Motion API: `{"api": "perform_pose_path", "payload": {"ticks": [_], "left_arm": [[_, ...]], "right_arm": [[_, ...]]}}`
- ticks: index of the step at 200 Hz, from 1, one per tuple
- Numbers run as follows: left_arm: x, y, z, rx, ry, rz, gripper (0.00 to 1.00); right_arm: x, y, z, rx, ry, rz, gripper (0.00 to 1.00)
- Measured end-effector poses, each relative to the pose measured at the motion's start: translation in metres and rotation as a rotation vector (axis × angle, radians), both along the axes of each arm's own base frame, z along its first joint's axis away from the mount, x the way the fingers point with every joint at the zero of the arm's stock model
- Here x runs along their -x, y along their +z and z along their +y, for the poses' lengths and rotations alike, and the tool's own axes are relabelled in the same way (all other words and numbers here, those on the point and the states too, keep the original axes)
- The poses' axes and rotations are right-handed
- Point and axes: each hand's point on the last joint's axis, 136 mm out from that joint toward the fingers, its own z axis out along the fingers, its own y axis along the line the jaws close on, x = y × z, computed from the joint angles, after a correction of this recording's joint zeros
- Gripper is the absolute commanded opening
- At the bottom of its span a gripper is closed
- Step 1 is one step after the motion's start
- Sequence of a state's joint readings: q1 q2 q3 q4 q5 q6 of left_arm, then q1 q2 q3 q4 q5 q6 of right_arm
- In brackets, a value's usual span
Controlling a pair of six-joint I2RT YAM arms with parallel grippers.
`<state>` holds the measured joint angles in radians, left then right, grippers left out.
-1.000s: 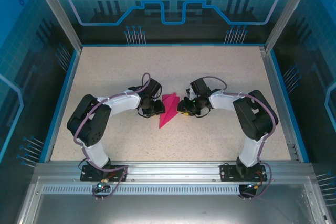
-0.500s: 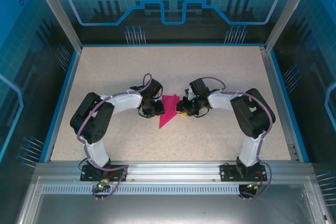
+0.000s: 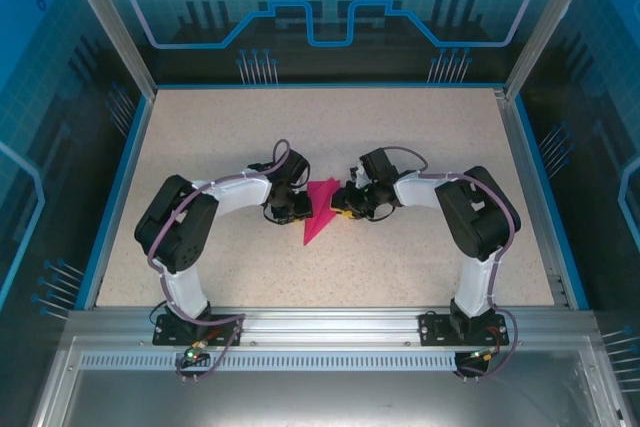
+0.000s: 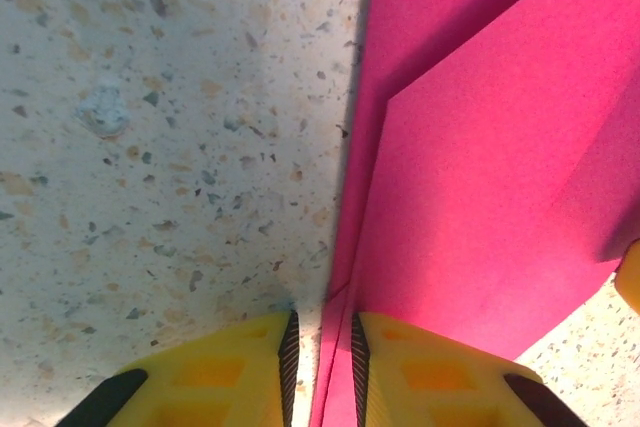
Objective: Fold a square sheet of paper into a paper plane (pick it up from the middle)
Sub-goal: Turn over the paper at the center of the table.
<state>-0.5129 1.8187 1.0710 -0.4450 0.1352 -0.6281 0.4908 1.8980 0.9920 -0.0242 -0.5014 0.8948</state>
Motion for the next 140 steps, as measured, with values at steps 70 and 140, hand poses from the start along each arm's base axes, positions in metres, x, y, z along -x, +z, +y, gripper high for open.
{"api": "perform_pose_path", "payload": {"ticks": [70, 140], "left_arm": [[0.000, 0.000, 0.000, 0.001, 0.001, 0.000, 0.24], [0.000, 0.001, 0.000, 0.004, 0.003, 0.000, 0.25]], "right_arm": [[-0.008, 0.010, 0.010, -0.061, -0.001, -0.030, 0.39], [-0.011, 0.005, 0.025, -0.076, 0.012, -0.040, 0.34]]}}
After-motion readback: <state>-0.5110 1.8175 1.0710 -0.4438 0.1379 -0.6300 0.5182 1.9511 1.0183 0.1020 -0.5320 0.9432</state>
